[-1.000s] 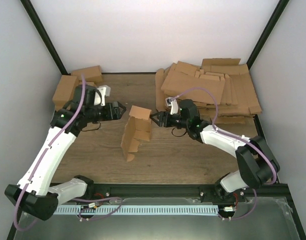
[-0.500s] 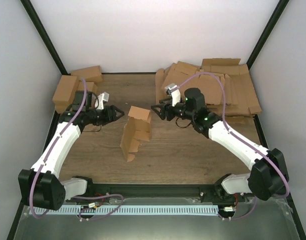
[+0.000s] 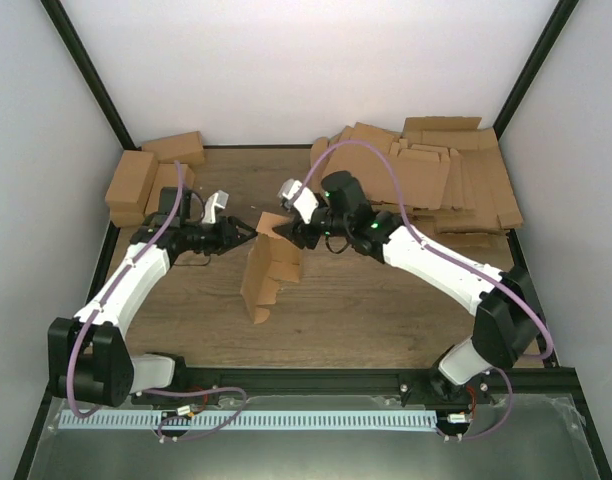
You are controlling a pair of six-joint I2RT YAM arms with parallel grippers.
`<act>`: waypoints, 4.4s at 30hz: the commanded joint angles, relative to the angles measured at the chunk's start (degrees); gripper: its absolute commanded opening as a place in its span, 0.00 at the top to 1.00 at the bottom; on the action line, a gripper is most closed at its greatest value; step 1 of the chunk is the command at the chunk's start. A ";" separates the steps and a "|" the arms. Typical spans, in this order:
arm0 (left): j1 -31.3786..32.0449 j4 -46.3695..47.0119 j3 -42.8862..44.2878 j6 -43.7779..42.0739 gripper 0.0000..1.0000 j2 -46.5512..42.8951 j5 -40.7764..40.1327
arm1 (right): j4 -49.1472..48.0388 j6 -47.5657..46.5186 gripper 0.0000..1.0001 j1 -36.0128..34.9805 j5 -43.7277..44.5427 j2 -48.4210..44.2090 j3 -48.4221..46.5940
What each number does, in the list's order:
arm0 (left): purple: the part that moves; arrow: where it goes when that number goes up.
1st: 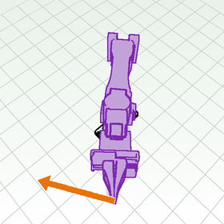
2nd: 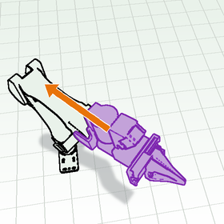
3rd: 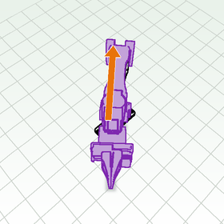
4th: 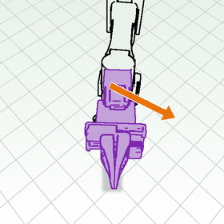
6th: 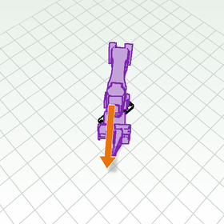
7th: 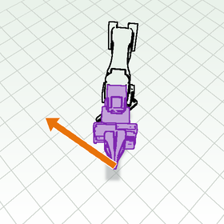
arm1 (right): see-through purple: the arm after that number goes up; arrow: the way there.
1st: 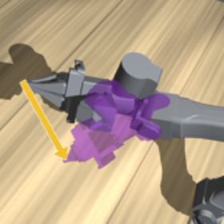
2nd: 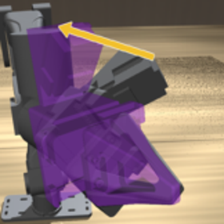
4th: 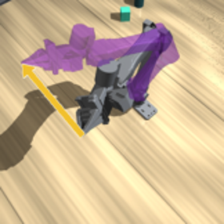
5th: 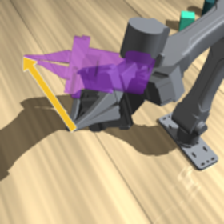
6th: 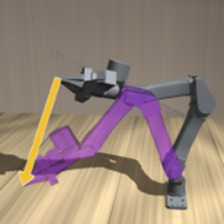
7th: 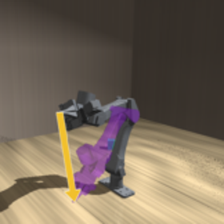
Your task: Fold the paper box
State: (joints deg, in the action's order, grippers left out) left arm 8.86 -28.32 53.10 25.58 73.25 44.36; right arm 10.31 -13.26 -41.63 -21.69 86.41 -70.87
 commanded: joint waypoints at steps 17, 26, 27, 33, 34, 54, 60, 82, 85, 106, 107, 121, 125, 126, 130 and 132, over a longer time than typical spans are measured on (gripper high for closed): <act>0.01 4.52 -2.36 -0.01 0.56 1.47 2.89 | 3.88 -14.63 0.50 -10.80 21.68 2.20 -1.22; 0.01 5.00 -3.68 -0.08 0.56 1.54 2.62 | 1.36 -12.26 0.46 -12.07 21.07 -2.67 2.05; 0.02 5.02 -3.66 -0.03 0.56 1.54 2.70 | 1.29 -11.97 0.47 -12.07 20.93 -3.18 2.24; 0.05 5.29 -4.00 0.15 0.56 1.28 2.81 | 2.65 -10.54 0.57 -12.07 21.00 -3.91 2.34; 0.09 5.29 -4.05 0.17 0.56 1.23 2.84 | 2.97 -10.26 0.59 -12.07 20.99 -3.76 2.25; 0.10 5.90 -4.15 1.22 0.55 0.29 3.15 | 6.55 -8.33 0.68 -12.04 17.44 -2.42 3.08; 0.10 5.84 -4.32 1.13 0.55 0.31 3.10 | 4.15 -8.64 0.61 -11.99 16.47 -5.97 2.24; 0.10 5.60 -4.35 0.87 0.54 -0.18 3.63 | 11.32 -11.32 0.59 -9.51 16.70 3.26 -4.50; 0.08 5.80 -4.35 0.95 0.54 -0.08 3.67 | 11.12 -11.45 0.62 -9.73 16.49 2.63 -2.47; -0.25 6.59 -5.65 2.66 0.44 -2.79 1.09 | -2.29 -22.11 0.59 -15.72 35.74 2.00 4.35; -0.25 6.79 -5.74 2.51 0.44 -2.53 1.12 | -3.02 -22.88 0.59 -15.68 35.83 1.38 4.72; -0.16 11.86 -5.22 3.79 0.46 1.97 4.04 | -9.34 -32.46 0.59 -15.85 38.90 2.84 10.01; -0.02 13.00 -5.04 4.14 0.47 3.52 4.88 | -10.24 -32.43 0.59 -15.84 39.05 3.19 10.42; 0.13 13.36 -5.09 4.28 0.47 3.95 5.16 | -10.84 -32.52 0.59 -15.85 39.01 3.23 10.65; 1.45 14.82 -5.11 4.88 0.48 5.49 5.61 | -14.51 -33.45 0.63 -15.96 39.91 4.61 11.53; 1.96 15.54 -5.26 5.31 0.48 6.03 5.61 | -17.90 -35.09 0.63 -16.40 41.76 5.42 12.64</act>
State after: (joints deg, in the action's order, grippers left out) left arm 9.61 -15.99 47.83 30.15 78.17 48.31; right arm -1.34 -45.71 -56.93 17.30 89.91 -59.61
